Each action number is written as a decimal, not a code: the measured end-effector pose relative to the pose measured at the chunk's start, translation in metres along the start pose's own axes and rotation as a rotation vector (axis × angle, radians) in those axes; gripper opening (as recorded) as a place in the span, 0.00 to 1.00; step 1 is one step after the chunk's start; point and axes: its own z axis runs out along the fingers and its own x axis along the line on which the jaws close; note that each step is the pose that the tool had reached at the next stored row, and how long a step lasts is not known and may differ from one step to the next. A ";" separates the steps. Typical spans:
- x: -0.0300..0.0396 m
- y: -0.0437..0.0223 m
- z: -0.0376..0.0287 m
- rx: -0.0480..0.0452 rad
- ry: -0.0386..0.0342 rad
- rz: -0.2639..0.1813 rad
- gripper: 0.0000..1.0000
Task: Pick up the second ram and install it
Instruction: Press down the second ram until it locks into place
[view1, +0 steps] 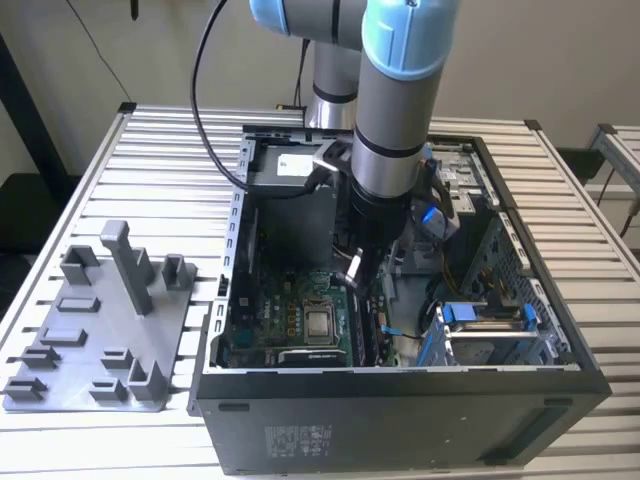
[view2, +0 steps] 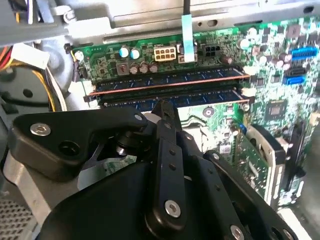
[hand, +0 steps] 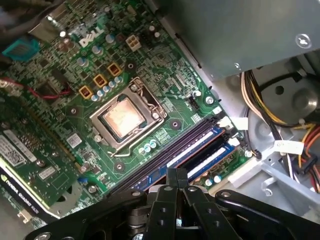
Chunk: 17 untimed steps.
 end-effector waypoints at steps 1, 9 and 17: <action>0.0000 0.0000 0.0001 -0.0008 -0.0005 -0.018 0.11; 0.0000 0.0000 0.0005 -0.0057 -0.0029 -0.159 0.11; 0.0002 0.0002 0.0017 -0.0104 -0.0051 -0.295 0.11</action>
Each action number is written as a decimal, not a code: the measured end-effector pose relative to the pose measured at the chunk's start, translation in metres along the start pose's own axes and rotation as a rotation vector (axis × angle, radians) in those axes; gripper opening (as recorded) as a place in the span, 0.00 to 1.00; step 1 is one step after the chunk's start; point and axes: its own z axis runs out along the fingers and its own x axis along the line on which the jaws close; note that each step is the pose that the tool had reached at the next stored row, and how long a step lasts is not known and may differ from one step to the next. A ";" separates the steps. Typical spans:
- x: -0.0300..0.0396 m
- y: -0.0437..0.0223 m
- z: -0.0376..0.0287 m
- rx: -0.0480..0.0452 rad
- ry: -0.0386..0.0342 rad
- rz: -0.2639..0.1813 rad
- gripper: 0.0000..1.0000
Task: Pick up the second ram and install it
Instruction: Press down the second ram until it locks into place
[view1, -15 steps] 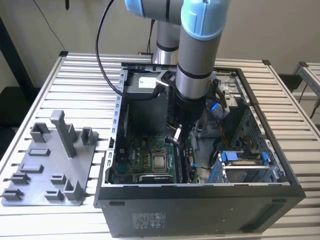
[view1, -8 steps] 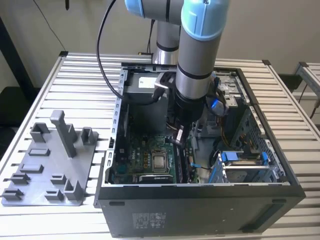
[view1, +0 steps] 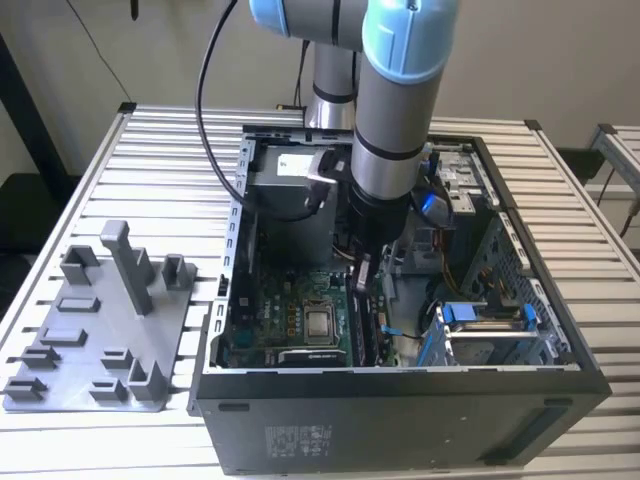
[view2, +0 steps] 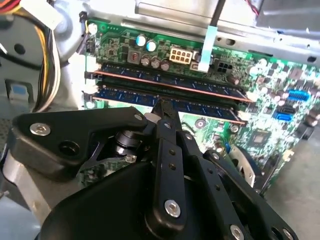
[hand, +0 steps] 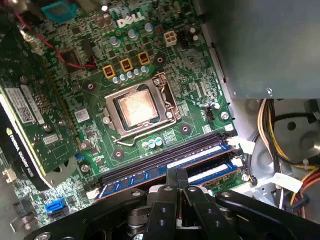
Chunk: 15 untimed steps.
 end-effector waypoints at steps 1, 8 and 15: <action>0.0000 0.0000 0.0001 -0.0006 -0.0004 -0.018 0.11; 0.0003 0.0008 0.0007 -0.0042 -0.0023 -0.127 0.11; 0.0007 0.0016 0.0010 -0.0062 -0.0045 -0.227 0.11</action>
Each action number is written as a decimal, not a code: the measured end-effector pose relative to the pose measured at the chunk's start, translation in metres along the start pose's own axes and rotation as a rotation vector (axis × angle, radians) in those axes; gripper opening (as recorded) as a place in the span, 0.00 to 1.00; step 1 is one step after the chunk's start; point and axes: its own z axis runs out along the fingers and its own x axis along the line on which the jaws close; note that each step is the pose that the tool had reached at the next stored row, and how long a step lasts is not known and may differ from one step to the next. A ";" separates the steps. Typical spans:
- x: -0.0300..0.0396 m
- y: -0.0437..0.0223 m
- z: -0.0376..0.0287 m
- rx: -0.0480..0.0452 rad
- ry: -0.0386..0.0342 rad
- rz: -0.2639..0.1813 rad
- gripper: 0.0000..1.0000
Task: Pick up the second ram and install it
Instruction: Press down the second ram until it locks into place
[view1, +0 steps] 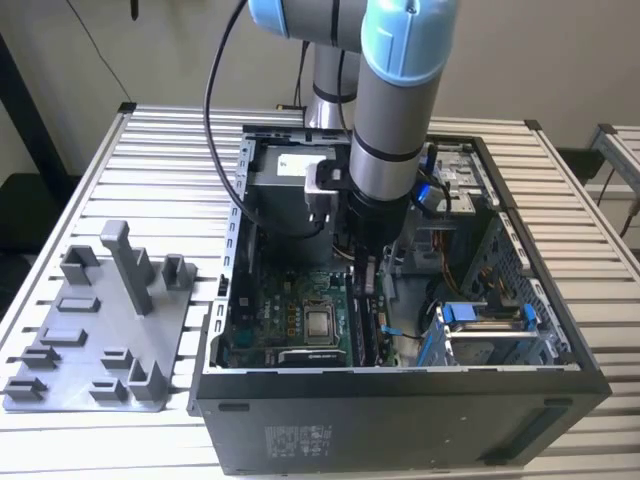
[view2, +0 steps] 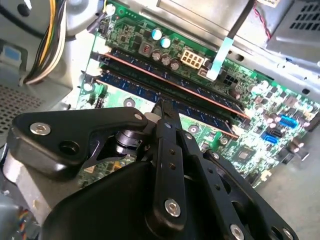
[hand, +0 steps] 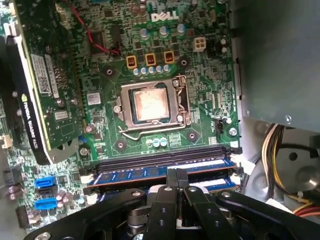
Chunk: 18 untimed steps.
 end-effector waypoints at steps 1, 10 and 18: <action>0.0002 0.0001 0.0001 -0.0004 -0.0003 -0.012 0.11; 0.0067 -0.0009 0.0011 -0.0016 -0.0009 -0.045 0.11; 0.0148 -0.0019 0.0018 -0.0015 0.0008 -0.045 0.11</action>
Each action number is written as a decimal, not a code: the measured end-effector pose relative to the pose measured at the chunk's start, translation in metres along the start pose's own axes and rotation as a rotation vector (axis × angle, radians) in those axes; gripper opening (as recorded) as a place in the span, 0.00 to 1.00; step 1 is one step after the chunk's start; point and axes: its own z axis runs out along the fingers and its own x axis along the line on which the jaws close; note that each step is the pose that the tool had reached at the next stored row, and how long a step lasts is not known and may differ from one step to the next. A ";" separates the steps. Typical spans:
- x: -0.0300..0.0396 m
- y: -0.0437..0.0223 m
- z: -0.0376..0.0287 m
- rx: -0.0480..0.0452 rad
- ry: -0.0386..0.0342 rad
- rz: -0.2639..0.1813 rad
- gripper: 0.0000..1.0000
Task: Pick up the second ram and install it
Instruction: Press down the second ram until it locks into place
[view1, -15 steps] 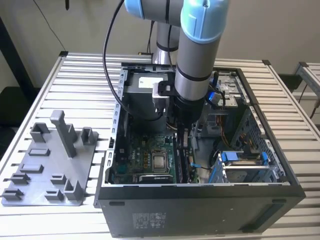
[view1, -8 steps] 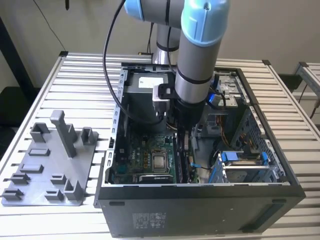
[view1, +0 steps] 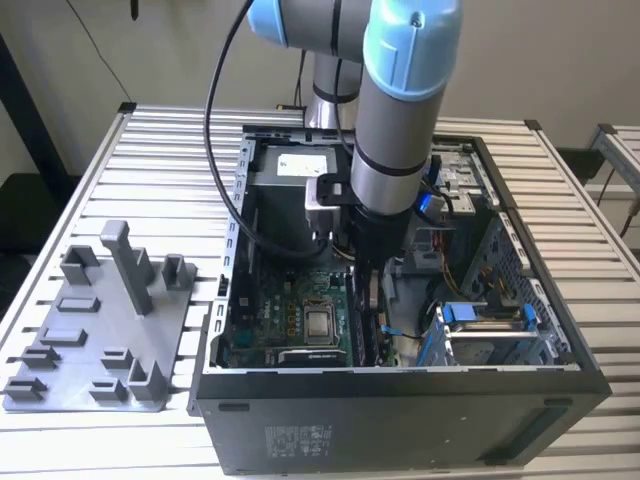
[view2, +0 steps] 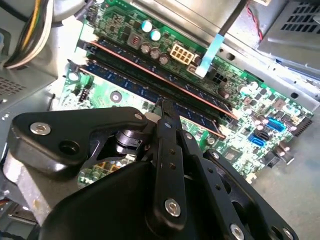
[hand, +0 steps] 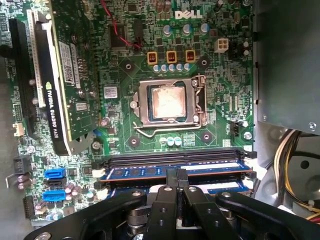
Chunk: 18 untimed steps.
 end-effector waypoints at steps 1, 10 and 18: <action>0.0001 0.0000 0.0001 -0.0001 0.0005 0.000 0.11; 0.0005 0.0001 0.0095 -0.0008 0.0008 0.000 0.11; 0.0003 0.0002 0.0145 -0.0010 0.0017 -0.001 0.11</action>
